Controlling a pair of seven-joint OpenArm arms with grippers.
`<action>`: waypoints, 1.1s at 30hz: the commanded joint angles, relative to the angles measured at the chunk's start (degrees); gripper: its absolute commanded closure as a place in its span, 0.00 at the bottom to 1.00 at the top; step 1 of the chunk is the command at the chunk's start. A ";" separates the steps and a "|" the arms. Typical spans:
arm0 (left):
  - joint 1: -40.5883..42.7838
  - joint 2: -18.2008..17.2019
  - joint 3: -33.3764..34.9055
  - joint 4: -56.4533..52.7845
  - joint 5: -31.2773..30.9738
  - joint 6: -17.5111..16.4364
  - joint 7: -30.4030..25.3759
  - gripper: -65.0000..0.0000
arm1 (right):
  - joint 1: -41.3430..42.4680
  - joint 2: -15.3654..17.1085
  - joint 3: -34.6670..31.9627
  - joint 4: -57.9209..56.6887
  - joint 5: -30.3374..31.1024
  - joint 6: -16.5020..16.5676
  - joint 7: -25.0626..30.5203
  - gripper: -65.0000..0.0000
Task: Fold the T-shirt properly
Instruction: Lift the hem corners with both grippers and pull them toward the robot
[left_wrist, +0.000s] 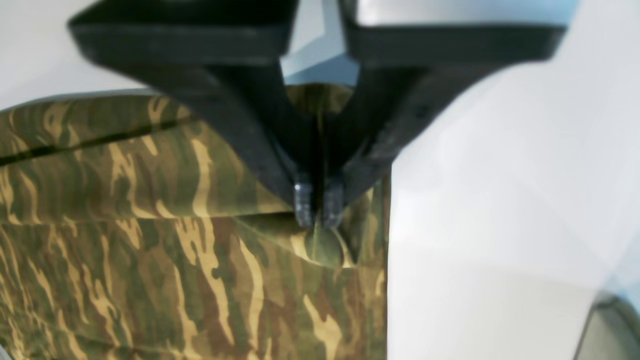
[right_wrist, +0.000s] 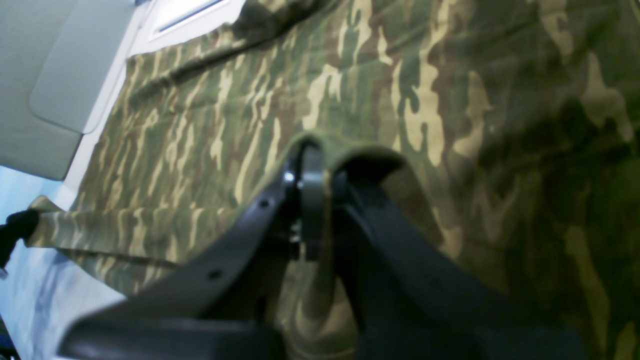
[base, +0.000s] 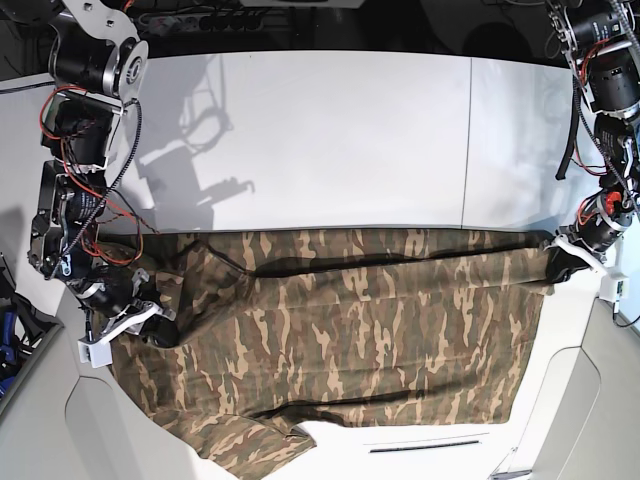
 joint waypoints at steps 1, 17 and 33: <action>-1.46 -1.31 -0.31 0.28 -1.49 -0.09 -1.46 0.78 | 1.55 0.44 0.00 0.68 1.07 0.39 1.70 0.98; -1.64 -1.66 -11.61 0.17 -11.56 -1.29 12.98 0.54 | -5.66 3.41 11.96 13.51 2.71 0.20 -7.98 0.41; 3.37 1.53 -11.54 -0.11 -9.92 -1.27 7.34 0.34 | -15.10 7.61 16.55 9.27 4.92 -3.65 -2.54 0.41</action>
